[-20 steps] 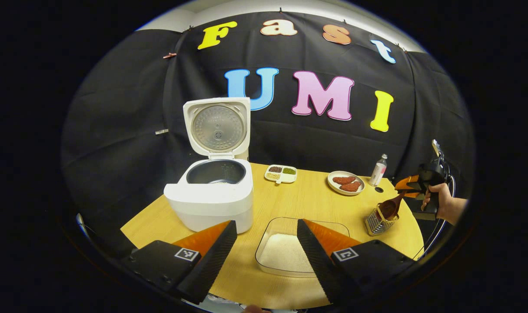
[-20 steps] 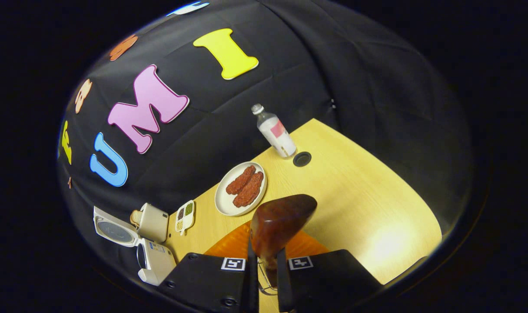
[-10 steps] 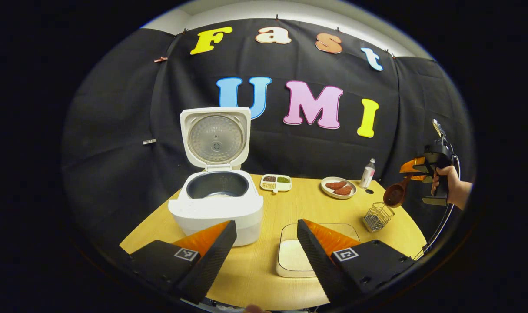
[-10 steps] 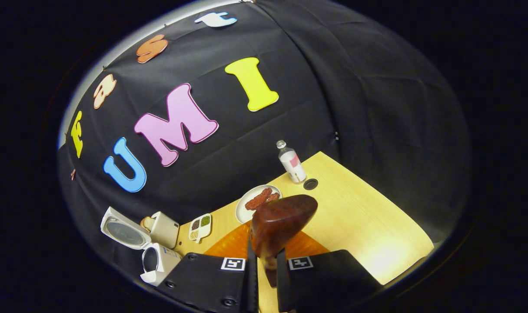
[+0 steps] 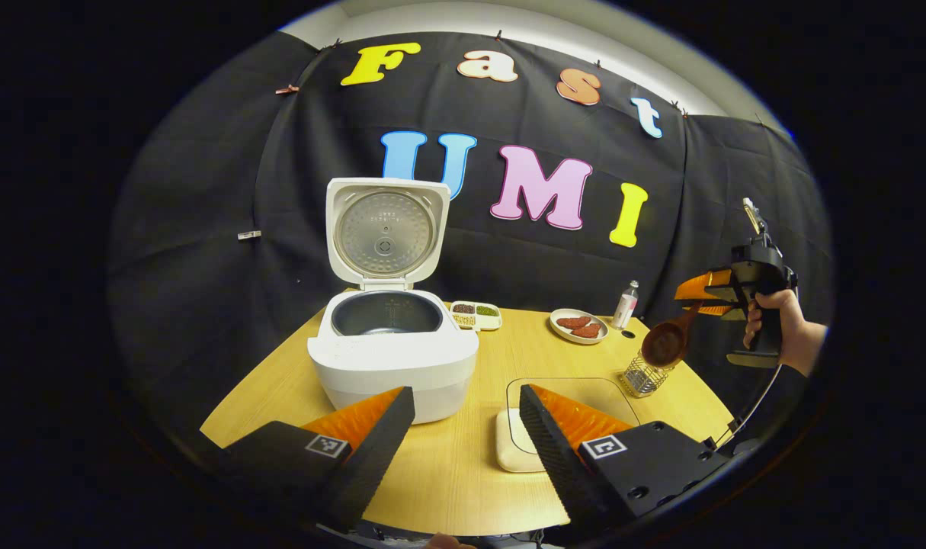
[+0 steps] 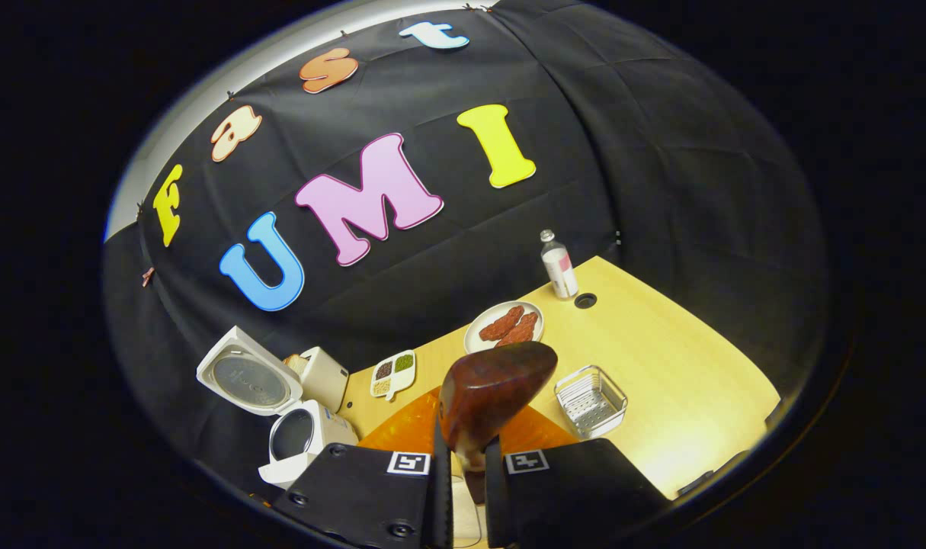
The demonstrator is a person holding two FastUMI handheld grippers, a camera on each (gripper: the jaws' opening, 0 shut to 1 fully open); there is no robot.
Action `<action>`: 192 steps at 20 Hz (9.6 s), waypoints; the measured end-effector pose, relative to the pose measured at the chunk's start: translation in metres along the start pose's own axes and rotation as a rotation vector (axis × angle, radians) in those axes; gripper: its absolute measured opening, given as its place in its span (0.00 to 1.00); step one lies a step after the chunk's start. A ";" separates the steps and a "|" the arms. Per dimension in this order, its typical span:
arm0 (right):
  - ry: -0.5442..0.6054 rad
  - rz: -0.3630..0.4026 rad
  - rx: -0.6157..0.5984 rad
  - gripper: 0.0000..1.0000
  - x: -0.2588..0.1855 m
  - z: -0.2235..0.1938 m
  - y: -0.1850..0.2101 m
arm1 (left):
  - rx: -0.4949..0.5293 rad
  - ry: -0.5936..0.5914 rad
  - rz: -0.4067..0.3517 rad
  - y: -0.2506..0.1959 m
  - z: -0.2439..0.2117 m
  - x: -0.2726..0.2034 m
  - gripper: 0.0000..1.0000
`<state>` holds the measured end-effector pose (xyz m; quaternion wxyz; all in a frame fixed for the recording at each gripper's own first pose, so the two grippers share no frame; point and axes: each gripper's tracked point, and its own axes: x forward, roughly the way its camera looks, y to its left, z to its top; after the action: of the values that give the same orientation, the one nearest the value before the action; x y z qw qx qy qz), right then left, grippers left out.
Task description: Close the left gripper, press the button to open the rice cooker; take a wooden spoon from the chopstick holder with the right hand, scoop a spoonful of rice and pour it into the rice cooker, then put the wooden spoon back into the chopstick holder.
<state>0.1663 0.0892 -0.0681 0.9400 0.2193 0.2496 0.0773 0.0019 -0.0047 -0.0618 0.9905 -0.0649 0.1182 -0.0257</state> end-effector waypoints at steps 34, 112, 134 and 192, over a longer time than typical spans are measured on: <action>0.335 0.076 -0.236 0.22 0.025 -0.263 0.110 | -0.134 0.095 0.130 0.074 -0.066 -0.039 0.96; -0.044 0.649 -0.586 0.21 0.106 -0.187 0.400 | -0.317 0.101 0.290 0.141 -0.094 -0.034 0.96; -0.026 0.681 -0.560 0.21 0.087 -0.178 0.401 | -0.331 0.103 0.261 0.110 -0.100 -0.027 0.96; 0.046 -0.167 -0.001 0.48 0.125 0.004 -0.186 | -0.084 -0.113 0.346 0.031 0.115 0.046 0.96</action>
<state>0.2831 -0.0466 -0.2030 0.9373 0.1955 0.2884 0.0038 0.0749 0.0373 0.0337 0.9817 -0.0862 0.0729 0.1535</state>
